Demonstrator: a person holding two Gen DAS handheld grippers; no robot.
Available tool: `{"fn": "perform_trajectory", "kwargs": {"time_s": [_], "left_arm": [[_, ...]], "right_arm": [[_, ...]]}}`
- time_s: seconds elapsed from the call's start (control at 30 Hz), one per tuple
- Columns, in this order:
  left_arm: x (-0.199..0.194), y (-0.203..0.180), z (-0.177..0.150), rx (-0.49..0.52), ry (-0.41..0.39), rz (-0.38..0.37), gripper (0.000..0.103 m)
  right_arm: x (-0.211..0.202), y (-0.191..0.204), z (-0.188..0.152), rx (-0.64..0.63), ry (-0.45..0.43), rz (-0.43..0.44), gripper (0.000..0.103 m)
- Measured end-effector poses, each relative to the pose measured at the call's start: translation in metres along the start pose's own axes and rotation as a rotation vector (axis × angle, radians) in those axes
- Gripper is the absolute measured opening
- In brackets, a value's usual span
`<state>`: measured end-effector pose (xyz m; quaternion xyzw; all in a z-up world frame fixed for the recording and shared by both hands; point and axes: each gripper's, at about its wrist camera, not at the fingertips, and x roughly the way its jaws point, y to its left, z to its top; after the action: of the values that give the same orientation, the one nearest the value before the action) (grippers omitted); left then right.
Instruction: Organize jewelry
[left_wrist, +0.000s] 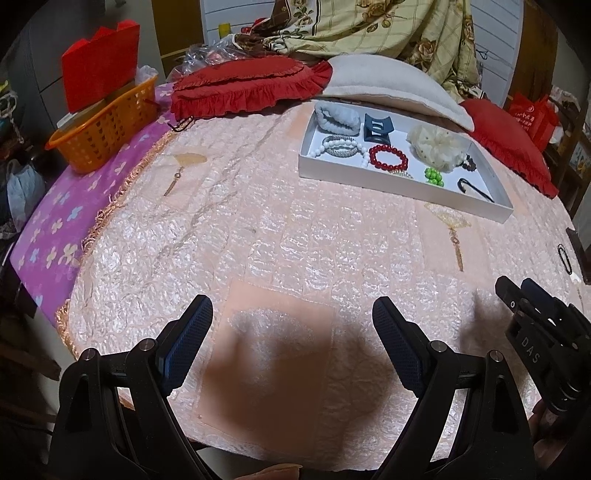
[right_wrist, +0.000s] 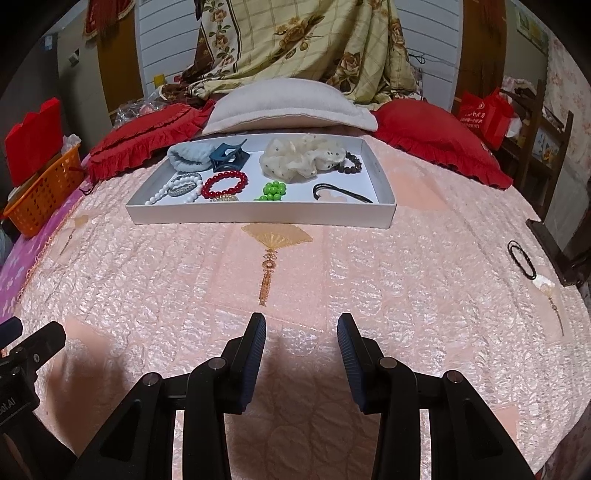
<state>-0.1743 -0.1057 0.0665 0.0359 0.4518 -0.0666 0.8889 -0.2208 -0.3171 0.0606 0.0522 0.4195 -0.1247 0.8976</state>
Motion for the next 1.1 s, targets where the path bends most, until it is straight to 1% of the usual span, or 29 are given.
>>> {"fn": "perform_trajectory", "kwargs": {"time_s": [0.2, 0.37, 0.67, 0.9, 1.1], "left_arm": [[-0.005, 0.009, 0.001, -0.020, -0.019, -0.001, 0.088], [-0.005, 0.010, 0.000, -0.023, -0.015, -0.002, 0.088], [-0.005, 0.001, -0.002, 0.001, -0.011, -0.004, 0.088], [0.000, -0.008, -0.003, 0.020, 0.010, -0.009, 0.088], [0.005, -0.011, -0.003, 0.030, 0.030, -0.012, 0.088]], "right_arm": [[-0.004, 0.012, 0.001, -0.024, -0.005, 0.011, 0.039], [-0.006, 0.018, -0.001, -0.037, -0.008, 0.015, 0.039], [-0.006, 0.003, 0.001, 0.005, -0.017, 0.009, 0.039], [0.000, -0.003, -0.002, 0.020, -0.004, 0.024, 0.039], [0.003, -0.005, -0.002, 0.025, -0.007, 0.019, 0.039]]}}
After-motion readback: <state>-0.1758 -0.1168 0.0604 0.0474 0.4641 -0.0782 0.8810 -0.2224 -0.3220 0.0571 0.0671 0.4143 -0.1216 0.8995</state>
